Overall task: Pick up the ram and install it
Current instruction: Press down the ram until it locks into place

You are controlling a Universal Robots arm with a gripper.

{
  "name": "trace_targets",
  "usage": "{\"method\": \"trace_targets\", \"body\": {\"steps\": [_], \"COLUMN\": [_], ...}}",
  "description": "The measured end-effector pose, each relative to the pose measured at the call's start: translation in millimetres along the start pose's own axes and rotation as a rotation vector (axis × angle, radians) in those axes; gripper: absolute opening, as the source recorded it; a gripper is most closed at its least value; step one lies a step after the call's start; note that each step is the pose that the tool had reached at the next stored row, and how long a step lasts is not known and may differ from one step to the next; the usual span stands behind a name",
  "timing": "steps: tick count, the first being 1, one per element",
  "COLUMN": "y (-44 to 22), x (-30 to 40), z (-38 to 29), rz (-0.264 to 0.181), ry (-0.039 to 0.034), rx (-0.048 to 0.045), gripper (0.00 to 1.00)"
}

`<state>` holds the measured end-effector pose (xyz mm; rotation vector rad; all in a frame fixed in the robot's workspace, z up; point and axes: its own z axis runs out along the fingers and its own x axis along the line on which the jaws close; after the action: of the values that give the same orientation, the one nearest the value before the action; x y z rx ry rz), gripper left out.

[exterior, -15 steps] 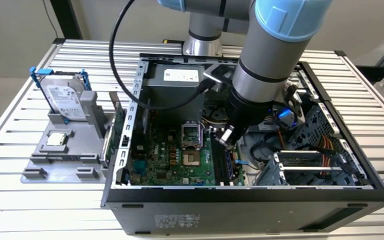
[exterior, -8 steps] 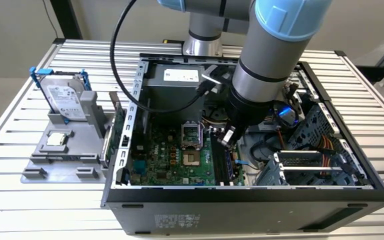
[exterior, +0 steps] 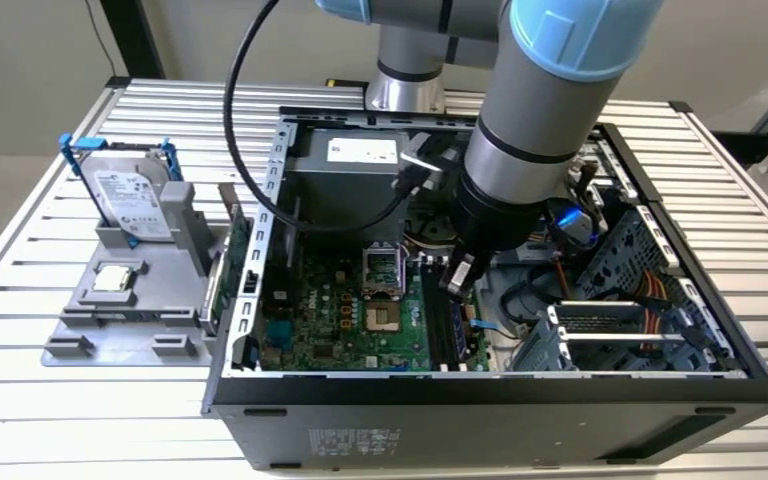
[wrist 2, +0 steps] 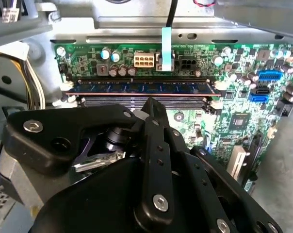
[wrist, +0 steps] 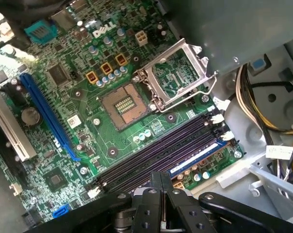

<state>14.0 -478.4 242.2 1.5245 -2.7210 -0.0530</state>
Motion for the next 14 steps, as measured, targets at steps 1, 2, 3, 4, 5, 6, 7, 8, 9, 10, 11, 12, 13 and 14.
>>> {"method": "trace_targets", "body": {"steps": [1,2,3,4,5,6,7,8,9,10,11,12,13,14], "y": [0.0,0.1,0.1,0.1,0.0,-0.2,-0.6,-0.8,-1.0,-1.2,-1.4,-1.5,-1.6,-1.6], "x": [0.0,-0.1,-0.1,-0.1,-0.1,-0.3,-0.5,-0.6,-0.8,-0.9,-1.0,-1.1,-1.2,-1.3], "z": [0.0,0.0,0.0,0.0,0.0,0.0,0.0,-0.1,-0.1,-0.1,-0.1,-0.1,-0.1,-0.1], "rz": [-0.012,-0.024,-0.035,-0.046,-0.056,-0.065,-0.075,-0.083,-0.092,-0.101,-0.11,-0.119,-0.13,-0.14], "ry": [0.0005,0.001,0.0014,0.0018,0.0022,0.0026,0.003,0.0034,0.0038,0.0042,0.0045,0.0049,0.0053,0.0057], "rx": [0.0,0.0001,0.0001,0.0001,0.0002,0.0002,0.0002,0.0002,0.0002,0.0003,0.0003,0.0003,0.0004,0.0004], "gripper": [0.0,0.0,0.0,0.0,0.0,0.0,0.0,0.0,0.0,0.0,0.0,0.0,0.0,0.0]}}
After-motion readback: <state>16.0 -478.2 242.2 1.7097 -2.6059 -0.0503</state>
